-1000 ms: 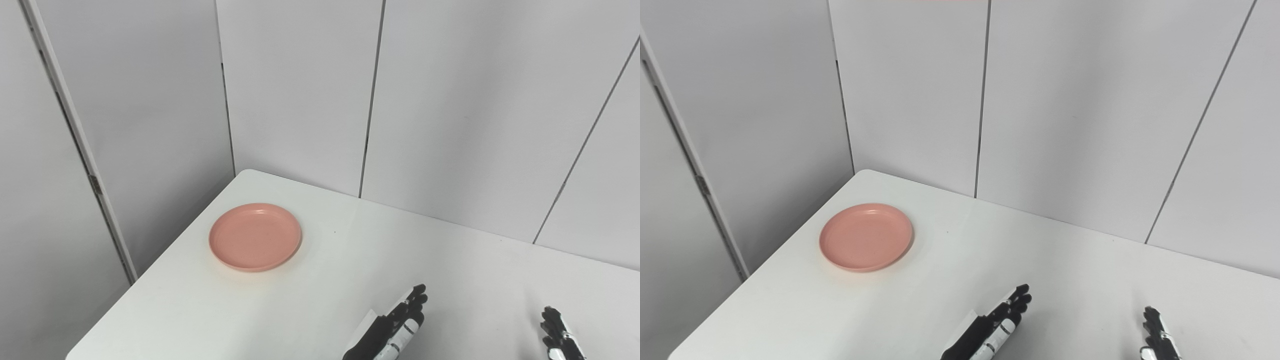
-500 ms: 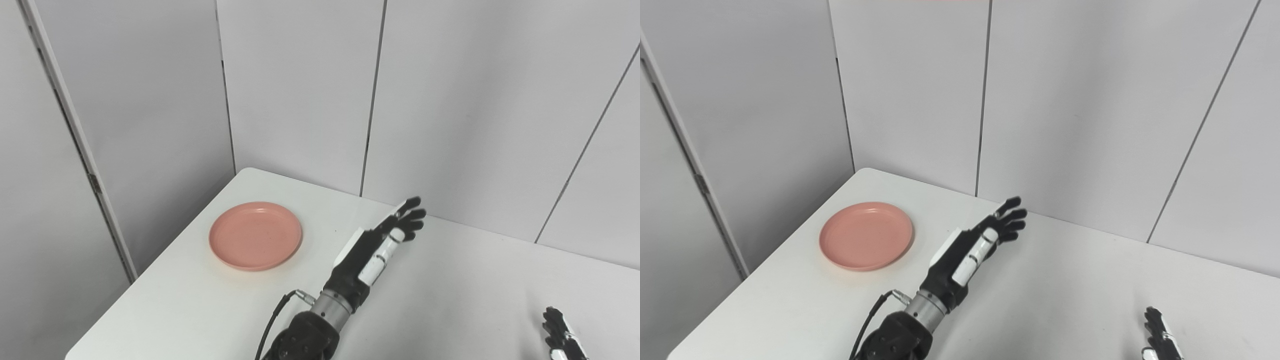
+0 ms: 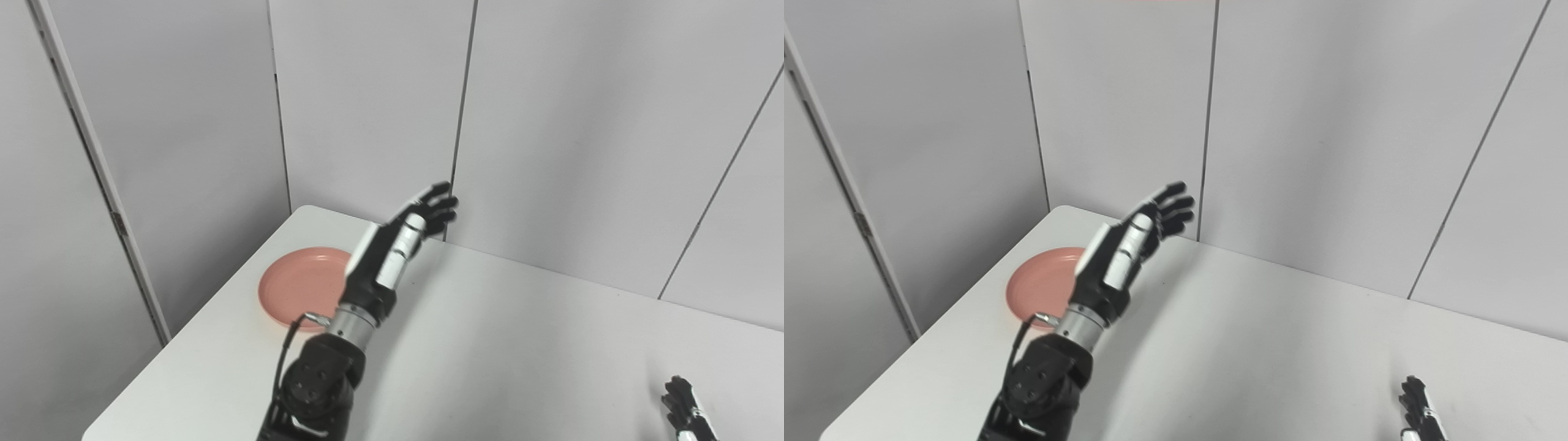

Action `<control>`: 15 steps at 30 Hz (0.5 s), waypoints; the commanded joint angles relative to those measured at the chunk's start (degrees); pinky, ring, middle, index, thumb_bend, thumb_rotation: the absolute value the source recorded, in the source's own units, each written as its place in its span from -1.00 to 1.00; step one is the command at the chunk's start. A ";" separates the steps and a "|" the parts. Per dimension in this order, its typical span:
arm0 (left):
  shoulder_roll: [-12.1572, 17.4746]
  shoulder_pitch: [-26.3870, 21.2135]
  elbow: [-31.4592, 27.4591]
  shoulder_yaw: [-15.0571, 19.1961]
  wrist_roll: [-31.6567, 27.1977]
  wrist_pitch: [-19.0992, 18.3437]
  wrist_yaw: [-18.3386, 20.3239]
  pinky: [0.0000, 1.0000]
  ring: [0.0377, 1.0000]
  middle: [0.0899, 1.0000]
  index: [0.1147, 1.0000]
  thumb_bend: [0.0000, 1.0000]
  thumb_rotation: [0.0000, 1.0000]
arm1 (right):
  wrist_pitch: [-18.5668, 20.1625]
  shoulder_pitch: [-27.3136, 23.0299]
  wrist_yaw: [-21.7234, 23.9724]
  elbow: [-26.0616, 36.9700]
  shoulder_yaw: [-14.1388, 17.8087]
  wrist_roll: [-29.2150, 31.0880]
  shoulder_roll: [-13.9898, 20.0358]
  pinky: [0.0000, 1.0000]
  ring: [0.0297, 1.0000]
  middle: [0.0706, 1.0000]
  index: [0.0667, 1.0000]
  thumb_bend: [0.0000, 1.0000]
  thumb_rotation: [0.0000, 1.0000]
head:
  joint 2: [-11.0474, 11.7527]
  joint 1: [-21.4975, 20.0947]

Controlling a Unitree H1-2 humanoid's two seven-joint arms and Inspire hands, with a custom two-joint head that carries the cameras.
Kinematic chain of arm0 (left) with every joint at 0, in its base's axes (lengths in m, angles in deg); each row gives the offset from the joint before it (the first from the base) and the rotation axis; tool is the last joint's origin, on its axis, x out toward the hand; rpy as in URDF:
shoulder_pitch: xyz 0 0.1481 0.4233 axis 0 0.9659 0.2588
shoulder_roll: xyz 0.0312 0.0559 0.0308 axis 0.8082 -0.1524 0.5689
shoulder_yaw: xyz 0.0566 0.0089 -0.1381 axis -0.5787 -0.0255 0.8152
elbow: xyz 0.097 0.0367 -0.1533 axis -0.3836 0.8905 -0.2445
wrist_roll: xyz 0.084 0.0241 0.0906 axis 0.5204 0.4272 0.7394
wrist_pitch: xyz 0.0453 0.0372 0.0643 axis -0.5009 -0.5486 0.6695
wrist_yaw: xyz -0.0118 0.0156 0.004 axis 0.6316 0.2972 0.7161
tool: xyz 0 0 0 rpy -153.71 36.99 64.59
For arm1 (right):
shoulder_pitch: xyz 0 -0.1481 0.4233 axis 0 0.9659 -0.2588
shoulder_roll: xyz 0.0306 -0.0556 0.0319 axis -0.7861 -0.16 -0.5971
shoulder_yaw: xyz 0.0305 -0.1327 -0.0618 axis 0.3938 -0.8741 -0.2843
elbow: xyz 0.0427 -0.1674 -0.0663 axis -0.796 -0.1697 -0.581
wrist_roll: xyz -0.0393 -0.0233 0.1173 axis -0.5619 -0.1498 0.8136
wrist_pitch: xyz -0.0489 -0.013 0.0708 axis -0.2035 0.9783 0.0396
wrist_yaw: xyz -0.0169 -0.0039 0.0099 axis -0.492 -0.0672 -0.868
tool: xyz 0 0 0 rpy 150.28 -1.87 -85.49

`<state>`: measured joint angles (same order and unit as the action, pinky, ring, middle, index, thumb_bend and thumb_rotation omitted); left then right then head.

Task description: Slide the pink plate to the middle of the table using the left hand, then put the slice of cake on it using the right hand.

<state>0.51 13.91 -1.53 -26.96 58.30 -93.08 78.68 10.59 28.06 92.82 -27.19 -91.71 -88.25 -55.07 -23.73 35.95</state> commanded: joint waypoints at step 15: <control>10.87 -3.42 4.29 11.45 -6.50 0.32 -3.44 0.72 0.72 0.70 0.67 -0.16 1.00 | 0.19 3.66 0.68 -1.06 0.09 0.86 0.97 1.00 0.98 0.98 0.99 -0.32 1.00 | -0.06 1.15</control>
<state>9.32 12.74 3.04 -16.51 52.49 -93.75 75.70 10.61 28.61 92.97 -26.43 -91.72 -88.03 -54.64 -23.82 37.00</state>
